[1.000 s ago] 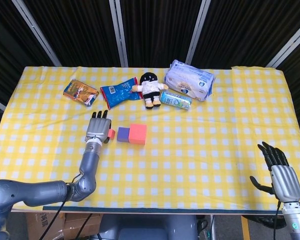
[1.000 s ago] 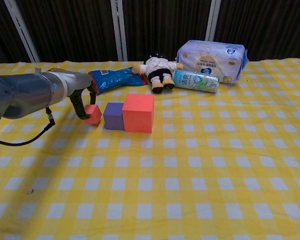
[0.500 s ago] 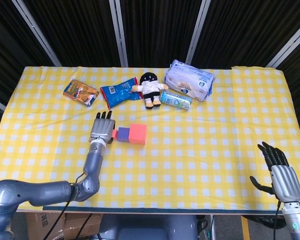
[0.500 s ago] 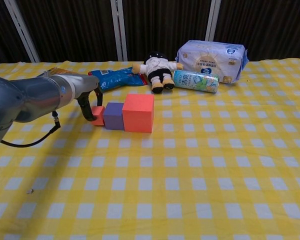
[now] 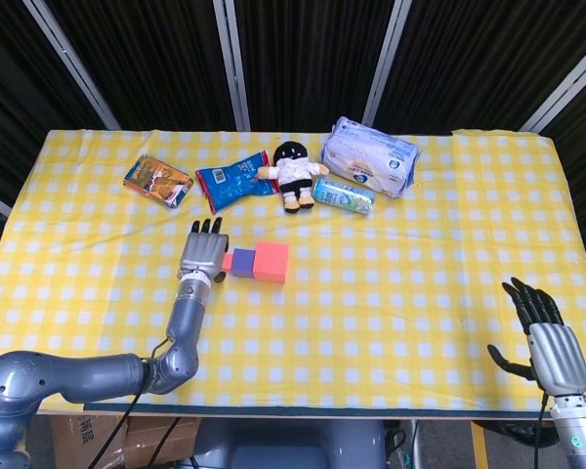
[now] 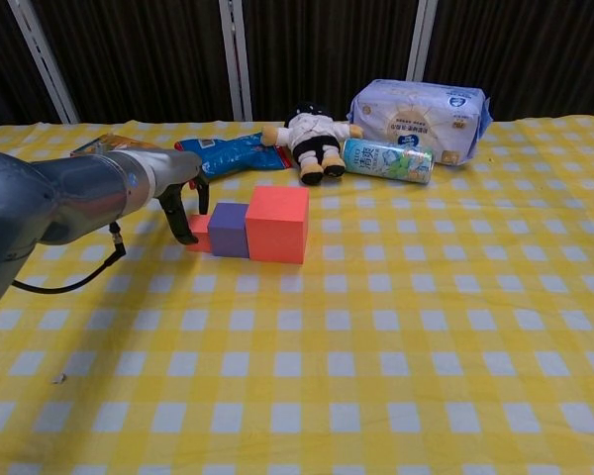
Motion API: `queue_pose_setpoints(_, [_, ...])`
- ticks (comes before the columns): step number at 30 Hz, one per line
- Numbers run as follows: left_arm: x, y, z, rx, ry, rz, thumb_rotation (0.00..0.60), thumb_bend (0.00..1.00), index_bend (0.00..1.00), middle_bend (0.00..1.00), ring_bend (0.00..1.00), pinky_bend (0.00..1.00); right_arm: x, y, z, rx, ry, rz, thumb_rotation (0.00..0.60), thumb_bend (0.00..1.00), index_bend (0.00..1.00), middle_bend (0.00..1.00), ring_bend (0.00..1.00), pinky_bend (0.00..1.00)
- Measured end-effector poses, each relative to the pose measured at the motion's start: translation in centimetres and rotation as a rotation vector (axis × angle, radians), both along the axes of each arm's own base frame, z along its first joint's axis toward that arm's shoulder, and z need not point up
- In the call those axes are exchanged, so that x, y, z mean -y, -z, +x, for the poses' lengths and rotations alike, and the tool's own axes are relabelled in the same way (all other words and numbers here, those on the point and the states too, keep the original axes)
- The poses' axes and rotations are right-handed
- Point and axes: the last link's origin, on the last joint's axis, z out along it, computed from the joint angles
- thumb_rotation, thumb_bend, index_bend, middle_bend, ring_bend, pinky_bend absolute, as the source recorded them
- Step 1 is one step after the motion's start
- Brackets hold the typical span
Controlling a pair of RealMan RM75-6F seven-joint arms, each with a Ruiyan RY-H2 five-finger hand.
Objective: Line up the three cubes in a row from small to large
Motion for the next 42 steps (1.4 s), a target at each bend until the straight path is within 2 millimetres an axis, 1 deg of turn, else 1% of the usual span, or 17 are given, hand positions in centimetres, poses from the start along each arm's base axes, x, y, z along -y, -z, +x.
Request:
queue_pose_setpoints(8, [0.3, -0.6, -0.3, 0.022, -0.007, 0.003, 0.6, 0.27, 0.25, 0.0, 0.0, 0.0, 0.0, -0.1, -0.1, -0.001, 0.001, -0.003, 0.6, 0.34, 0.0, 0.0, 0.0, 0.0])
queue_pose_setpoints(10, [0.5, -1.0, -0.6, 0.028, -0.009, 0.002, 0.6, 0.29, 0.23, 0.0, 0.0, 0.0, 0.0, -0.1, -0.1, -0.001, 0.002, -0.003, 0.6, 0.34, 0.0, 0.0, 0.0, 0.0])
queue_pose_setpoints(12, [0.8, -1.7, -1.0, 0.025, -0.01, 0.001, 0.6, 0.36, 0.22, 0.0, 0.0, 0.0, -0.1, -0.1, -0.1, -0.002, 0.002, -0.003, 0.6, 0.34, 0.0, 0.0, 0.0, 0.0])
queue_pose_setpoints(16, [1.6, -3.2, -2.3, 0.014, -0.018, -0.013, 0.6, 0.46, 0.19, 0.0, 0.0, 0.0, -0.1, 0.0, 0.0, -0.004, 0.0, -0.002, 0.6, 0.34, 0.0, 0.0, 0.0, 0.0])
queue_pose_setpoints(20, [2.5, -3.9, -3.9, -0.014, -0.035, -0.043, 0.6, 0.49, 0.19, 0.0, 0.0, 0.0, -0.1, 0.0, 0.0, -0.002, 0.004, -0.005, 0.6, 0.34, 0.0, 0.0, 0.0, 0.0])
queue_pose_setpoints(23, [3.2, -3.8, -4.6, -0.019, -0.042, -0.074, 0.6, 0.49, 0.19, 0.0, 0.0, 0.0, -0.1, 0.0, 0.0, -0.003, 0.005, -0.006, 0.6, 0.34, 0.0, 0.0, 0.0, 0.0])
queue_pose_setpoints(26, [3.5, -3.4, -4.6, -0.016, -0.038, -0.093, 0.6, 0.49, 0.19, 0.0, 0.0, 0.0, -0.2, 0.0, 0.0, -0.004, 0.005, -0.007, 0.6, 0.34, 0.0, 0.0, 0.0, 0.0])
queue_pose_setpoints(42, [3.7, -1.6, -3.3, 0.013, -0.011, -0.123, 0.6, 0.49, 0.19, 0.0, 0.0, 0.0, -0.1, 0.0, 0.0, 0.001, 0.003, -0.005, 0.6, 0.34, 0.0, 0.0, 0.0, 0.0])
